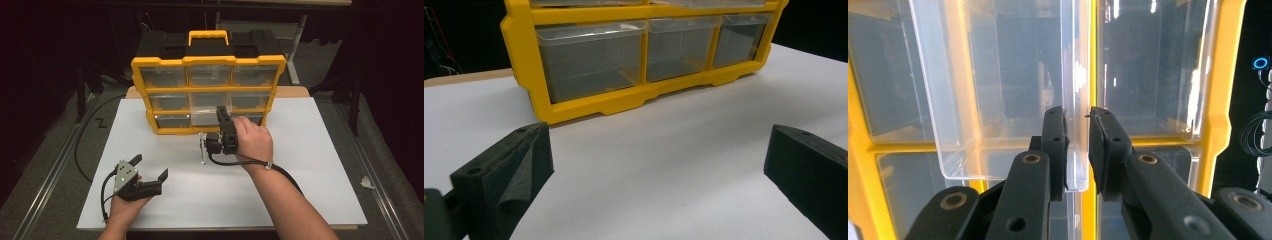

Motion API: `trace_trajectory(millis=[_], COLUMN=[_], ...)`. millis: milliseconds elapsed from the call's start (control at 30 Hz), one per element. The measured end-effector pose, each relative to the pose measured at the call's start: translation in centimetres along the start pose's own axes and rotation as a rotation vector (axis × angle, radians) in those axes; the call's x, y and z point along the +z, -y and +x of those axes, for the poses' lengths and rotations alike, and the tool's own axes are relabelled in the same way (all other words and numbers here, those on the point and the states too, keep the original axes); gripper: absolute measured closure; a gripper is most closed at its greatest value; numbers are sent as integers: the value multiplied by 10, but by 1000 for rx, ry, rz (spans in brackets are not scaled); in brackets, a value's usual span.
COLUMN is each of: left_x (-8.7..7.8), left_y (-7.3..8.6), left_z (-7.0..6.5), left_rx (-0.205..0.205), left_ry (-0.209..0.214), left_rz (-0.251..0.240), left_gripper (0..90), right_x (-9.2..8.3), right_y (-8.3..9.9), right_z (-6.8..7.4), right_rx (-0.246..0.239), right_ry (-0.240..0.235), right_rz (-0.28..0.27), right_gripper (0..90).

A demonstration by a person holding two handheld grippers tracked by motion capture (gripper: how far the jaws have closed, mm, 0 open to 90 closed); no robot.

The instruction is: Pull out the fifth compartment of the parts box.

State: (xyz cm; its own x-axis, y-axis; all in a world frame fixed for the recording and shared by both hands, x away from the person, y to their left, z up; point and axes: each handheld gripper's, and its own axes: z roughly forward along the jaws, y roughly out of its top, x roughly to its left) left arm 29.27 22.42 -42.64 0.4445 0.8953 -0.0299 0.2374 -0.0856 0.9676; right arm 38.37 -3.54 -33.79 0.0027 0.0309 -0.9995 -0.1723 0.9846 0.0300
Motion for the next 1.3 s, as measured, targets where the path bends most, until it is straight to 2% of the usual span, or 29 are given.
trace_trajectory(millis=[33, 67, 167, 267, 667, 933, 1300], left_x=[0, 0, 0, -1, 0, 0, 0], left_y=[0, 0, 0, 0, 0, 0, 0], left_z=[0, 0, 1, 1, 1, 1, 1], left_rx=[0, -2, -6, -7, -6, -3, -3], left_ry=[0, 1, 0, -1, 2, 5, 7], left_rz=[0, 0, -1, -2, 0, 0, -2], left_gripper=[0, 0, 0, 0, 0, 0, 1], right_x=[-3, -5, -11, -16, -25, -26, -25], right_y=[0, 0, -1, -1, -1, -3, -4], right_z=[2, 0, 1, 0, 5, 8, 7], right_rx=[21, -3, 17, 2, 11, 32, 32], right_ry=[-6, 0, -7, -2, -4, 3, 6], right_rz=[5, -2, 0, -9, -17, -14, -13], right_gripper=[800, 800, 800, 800, 792, 783, 782])
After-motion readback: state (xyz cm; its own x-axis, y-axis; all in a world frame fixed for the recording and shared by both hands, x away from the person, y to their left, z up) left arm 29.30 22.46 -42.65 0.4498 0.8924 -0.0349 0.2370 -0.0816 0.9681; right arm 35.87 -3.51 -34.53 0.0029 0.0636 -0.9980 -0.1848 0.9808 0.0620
